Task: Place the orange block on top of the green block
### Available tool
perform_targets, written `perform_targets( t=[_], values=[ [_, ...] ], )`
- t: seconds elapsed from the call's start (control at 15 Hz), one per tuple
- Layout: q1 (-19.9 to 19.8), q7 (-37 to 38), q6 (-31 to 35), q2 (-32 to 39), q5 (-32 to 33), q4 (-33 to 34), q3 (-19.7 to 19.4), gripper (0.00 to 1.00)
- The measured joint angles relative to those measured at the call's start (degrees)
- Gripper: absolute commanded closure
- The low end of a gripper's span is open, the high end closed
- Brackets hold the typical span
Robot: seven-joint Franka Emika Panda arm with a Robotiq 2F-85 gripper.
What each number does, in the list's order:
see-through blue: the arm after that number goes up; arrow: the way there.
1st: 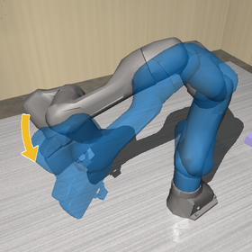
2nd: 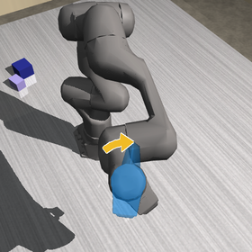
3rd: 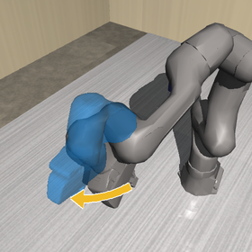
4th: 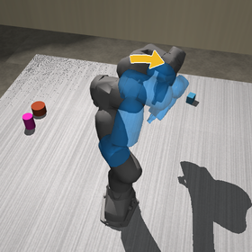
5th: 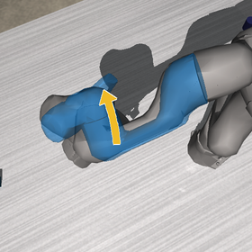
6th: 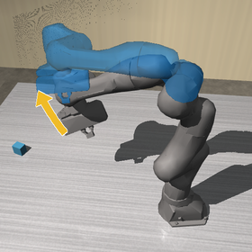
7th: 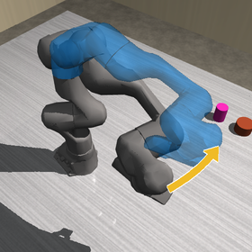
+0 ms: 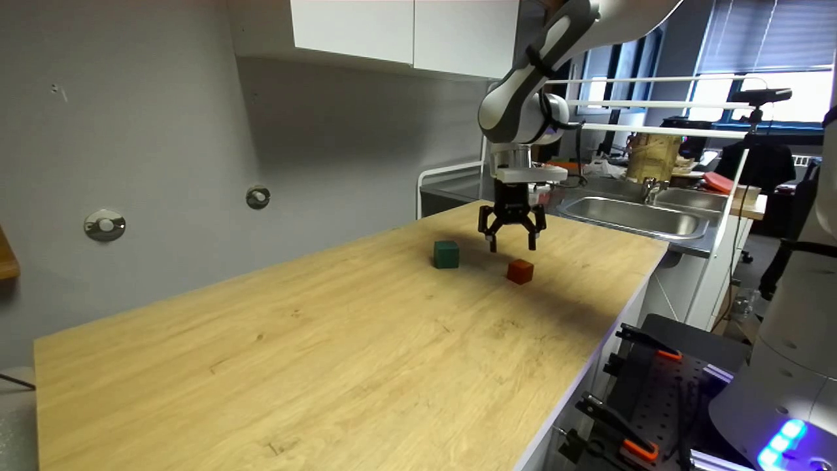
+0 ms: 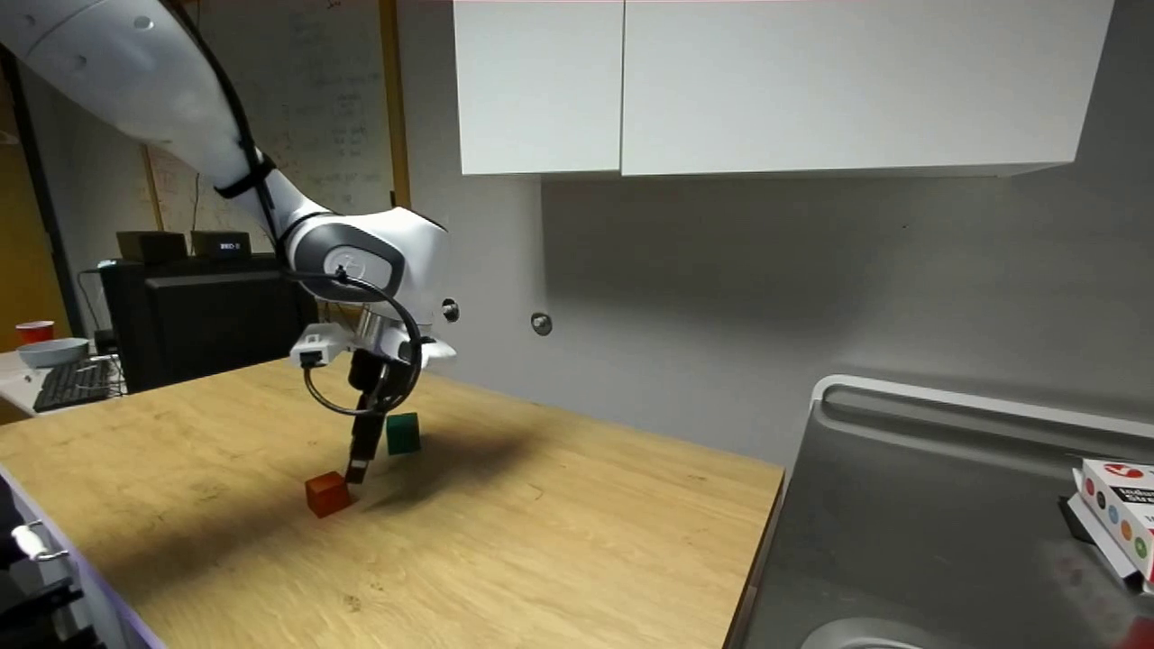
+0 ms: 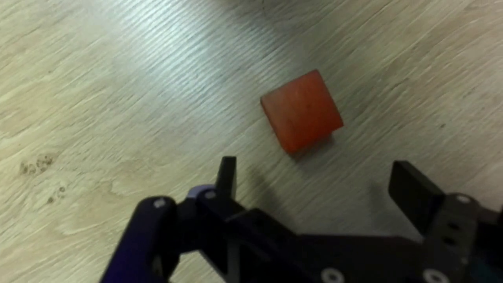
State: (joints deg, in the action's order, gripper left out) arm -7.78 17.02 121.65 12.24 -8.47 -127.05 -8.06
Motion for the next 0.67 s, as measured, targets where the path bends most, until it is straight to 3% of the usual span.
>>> perform_targets(
  t=[0.67],
  values=[
    [0.4,0.0,-4.1,3.3,0.0,2.0,-0.2,0.0]
  ],
)
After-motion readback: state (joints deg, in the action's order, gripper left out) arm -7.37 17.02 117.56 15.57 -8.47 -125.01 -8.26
